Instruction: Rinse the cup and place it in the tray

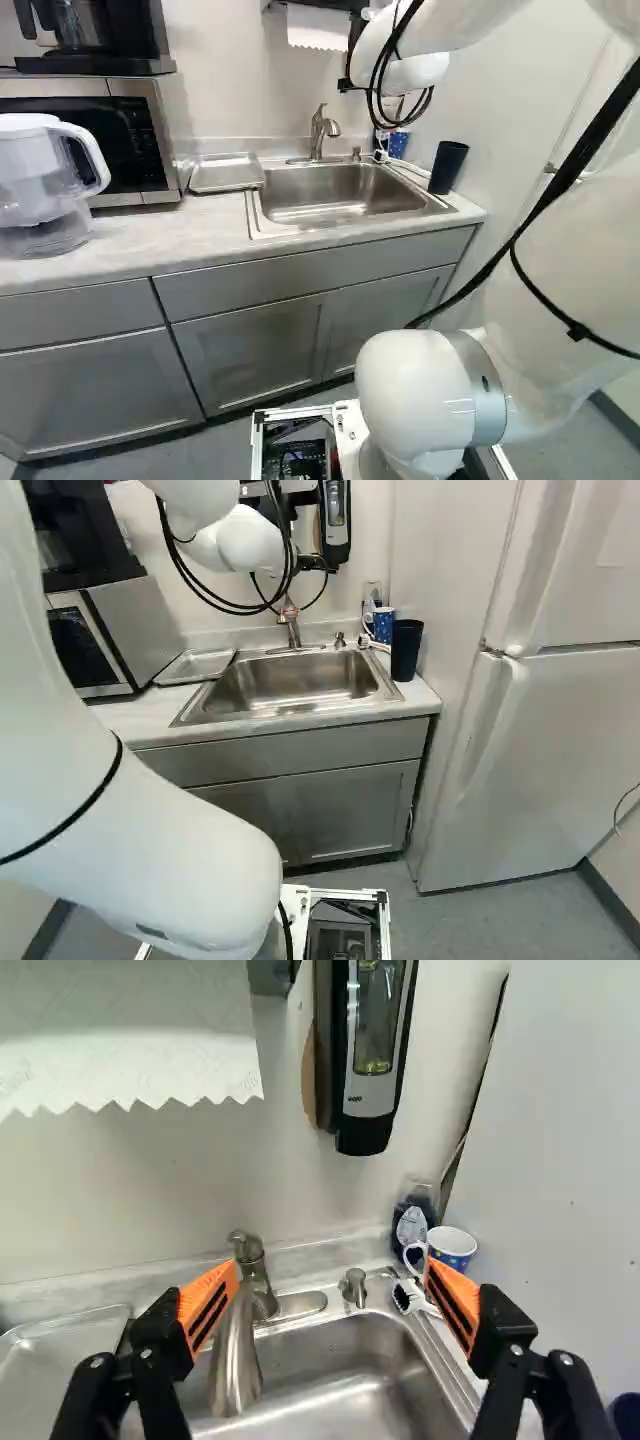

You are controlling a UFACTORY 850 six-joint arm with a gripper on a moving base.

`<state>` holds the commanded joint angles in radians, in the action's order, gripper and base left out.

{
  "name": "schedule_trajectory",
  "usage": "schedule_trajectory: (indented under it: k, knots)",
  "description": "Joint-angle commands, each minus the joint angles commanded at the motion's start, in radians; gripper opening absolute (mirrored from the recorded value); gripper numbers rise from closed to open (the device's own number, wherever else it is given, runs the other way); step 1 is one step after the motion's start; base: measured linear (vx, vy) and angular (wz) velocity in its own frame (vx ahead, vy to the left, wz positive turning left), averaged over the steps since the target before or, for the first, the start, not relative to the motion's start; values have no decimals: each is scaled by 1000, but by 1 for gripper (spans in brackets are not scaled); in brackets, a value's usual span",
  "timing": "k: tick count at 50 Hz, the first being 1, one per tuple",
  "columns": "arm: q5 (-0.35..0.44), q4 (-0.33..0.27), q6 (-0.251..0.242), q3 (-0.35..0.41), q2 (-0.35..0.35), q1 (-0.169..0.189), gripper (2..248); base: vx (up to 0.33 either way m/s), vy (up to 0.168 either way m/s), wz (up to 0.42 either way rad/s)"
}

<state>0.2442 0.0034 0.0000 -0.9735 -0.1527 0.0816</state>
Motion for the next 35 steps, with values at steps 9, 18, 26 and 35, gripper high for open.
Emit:
schedule_trajectory:
  k: [9,18,26,35]
  knots:
    - [-32,5,0,-18,20,-4,247,0,0,0]
    - [-61,12,0,-37,40,-9,247,0,0,0]
    - [-85,18,0,-56,60,-14,247,0,0,0]
    - [-105,25,0,-86,91,-22,247,0,0,0]
